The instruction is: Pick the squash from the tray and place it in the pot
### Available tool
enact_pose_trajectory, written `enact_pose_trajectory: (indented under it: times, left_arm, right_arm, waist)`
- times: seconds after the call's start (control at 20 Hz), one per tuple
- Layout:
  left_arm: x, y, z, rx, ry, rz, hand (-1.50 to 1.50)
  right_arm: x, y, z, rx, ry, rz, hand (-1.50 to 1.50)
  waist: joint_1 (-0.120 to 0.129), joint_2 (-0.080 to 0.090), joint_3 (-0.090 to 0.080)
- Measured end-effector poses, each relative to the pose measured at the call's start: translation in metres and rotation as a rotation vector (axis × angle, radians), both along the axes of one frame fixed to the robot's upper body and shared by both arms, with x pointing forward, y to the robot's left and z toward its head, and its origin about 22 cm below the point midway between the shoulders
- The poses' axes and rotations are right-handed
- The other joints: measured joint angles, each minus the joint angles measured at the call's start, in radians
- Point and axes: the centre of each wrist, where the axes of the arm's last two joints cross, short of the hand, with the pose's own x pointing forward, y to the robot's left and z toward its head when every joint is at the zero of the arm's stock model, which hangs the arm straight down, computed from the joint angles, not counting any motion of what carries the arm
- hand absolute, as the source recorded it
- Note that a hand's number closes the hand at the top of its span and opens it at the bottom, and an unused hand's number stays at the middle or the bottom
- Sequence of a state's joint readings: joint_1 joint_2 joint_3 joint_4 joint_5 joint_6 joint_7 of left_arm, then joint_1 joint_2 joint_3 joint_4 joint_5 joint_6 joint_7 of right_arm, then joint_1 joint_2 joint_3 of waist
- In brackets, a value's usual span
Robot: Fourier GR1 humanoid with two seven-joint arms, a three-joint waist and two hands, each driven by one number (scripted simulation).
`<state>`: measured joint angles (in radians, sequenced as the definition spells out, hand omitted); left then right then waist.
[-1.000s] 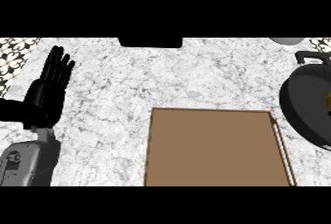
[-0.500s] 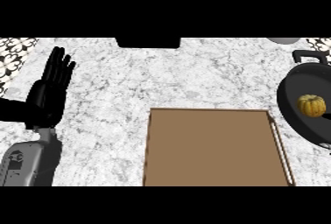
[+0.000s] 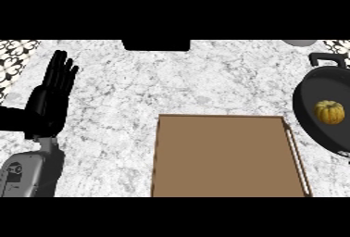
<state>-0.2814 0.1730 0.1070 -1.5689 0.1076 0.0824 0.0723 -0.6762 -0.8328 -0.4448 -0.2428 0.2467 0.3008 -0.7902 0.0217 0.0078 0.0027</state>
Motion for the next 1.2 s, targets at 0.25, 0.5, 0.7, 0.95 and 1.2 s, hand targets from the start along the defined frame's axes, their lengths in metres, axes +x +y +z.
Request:
enact_pose_trajectory:
  times: [0.25,0.5,0.7,0.95,1.2]
  left_arm:
    - [0.003,0.002,-0.001,0.000,-0.003,-0.008,0.00]
    - [0.005,0.004,0.001,-0.005,-0.010,-0.011,0.00]
    - [0.004,-0.001,0.001,-0.006,-0.015,-0.011,0.00]
    - [0.005,0.000,-0.002,-0.012,-0.010,-0.010,0.00]
    - [0.004,0.004,-0.002,-0.009,-0.010,-0.010,0.00]
  right_arm:
    - [-0.016,-0.017,0.006,0.104,-0.056,-0.072,-1.50]
    - [-0.043,-0.044,0.021,0.165,-0.089,-0.130,-1.50]
    - [-0.061,-0.059,0.032,0.184,-0.102,-0.178,-1.50]
    - [-0.082,-0.073,0.040,0.192,-0.110,-0.219,-1.50]
    - [-0.095,-0.080,0.041,0.194,-0.111,-0.243,-1.50]
  waist:
    - [0.006,0.006,0.002]
    - [0.007,0.010,0.004]
    - [0.011,0.012,0.006]
    - [0.010,0.015,0.008]
    - [0.010,0.017,0.011]
